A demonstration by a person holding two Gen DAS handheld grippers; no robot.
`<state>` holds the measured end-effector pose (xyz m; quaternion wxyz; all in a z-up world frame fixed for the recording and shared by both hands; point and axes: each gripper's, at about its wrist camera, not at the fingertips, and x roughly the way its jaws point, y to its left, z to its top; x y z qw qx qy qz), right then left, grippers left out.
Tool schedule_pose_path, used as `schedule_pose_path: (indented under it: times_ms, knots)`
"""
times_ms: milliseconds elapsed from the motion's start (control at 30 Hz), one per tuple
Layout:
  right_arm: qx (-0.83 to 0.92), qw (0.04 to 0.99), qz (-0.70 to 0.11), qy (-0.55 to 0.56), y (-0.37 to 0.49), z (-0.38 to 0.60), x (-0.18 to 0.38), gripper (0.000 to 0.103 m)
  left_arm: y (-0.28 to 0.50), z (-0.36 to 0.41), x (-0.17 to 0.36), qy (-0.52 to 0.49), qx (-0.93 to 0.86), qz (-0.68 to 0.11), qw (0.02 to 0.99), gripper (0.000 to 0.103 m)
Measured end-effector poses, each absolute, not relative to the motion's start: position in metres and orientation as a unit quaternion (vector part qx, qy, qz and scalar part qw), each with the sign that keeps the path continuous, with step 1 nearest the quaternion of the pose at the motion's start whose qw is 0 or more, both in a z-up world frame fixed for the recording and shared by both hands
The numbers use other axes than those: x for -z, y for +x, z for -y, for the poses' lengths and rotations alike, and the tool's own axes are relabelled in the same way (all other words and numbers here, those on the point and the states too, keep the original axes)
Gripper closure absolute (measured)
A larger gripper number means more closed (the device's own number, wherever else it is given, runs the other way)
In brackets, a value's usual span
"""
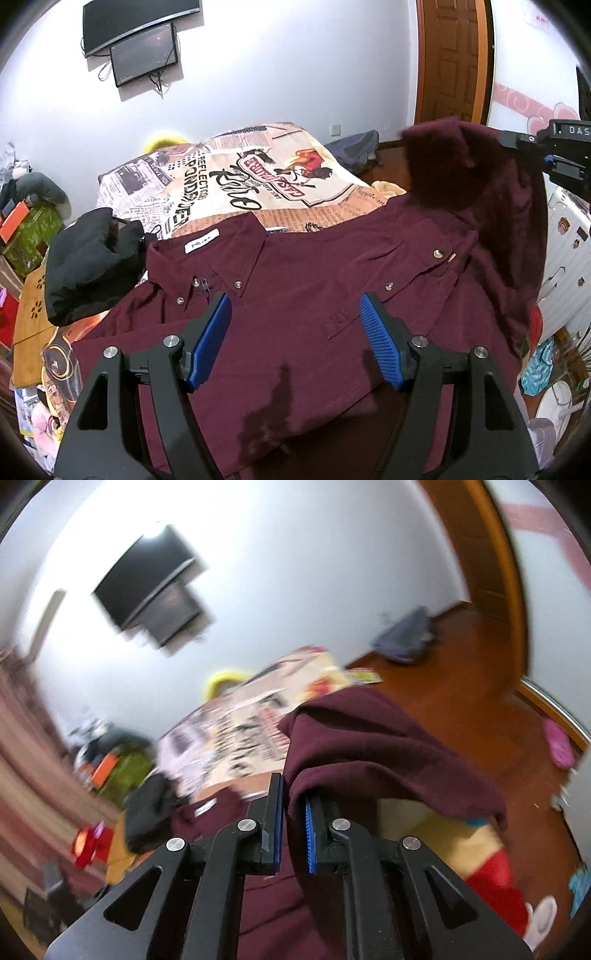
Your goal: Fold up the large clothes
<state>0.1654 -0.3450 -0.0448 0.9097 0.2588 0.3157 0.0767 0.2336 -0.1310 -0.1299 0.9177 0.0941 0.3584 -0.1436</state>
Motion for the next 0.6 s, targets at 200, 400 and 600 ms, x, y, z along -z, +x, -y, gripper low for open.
schedule_pose_path:
  times_ms: [200, 400, 600]
  knots:
    - [-0.127, 0.888, -0.399, 0.19, 0.165, 0.28, 0.089, 0.094, 0.223, 0.116, 0.125, 0.087, 0.143, -0.351, 0.921, 0.032]
    - [-0.116, 0.861, -0.477, 0.135, 0.168, 0.255, 0.137, 0.093, 0.217, 0.103, 0.133, 0.086, 0.141, -0.359, 0.918, 0.032]
    - [-0.131, 0.861, -0.477, 0.119, 0.157, 0.264, 0.109, 0.064, 0.217, 0.096, 0.146, 0.082, 0.138, -0.375, 0.913, 0.032]
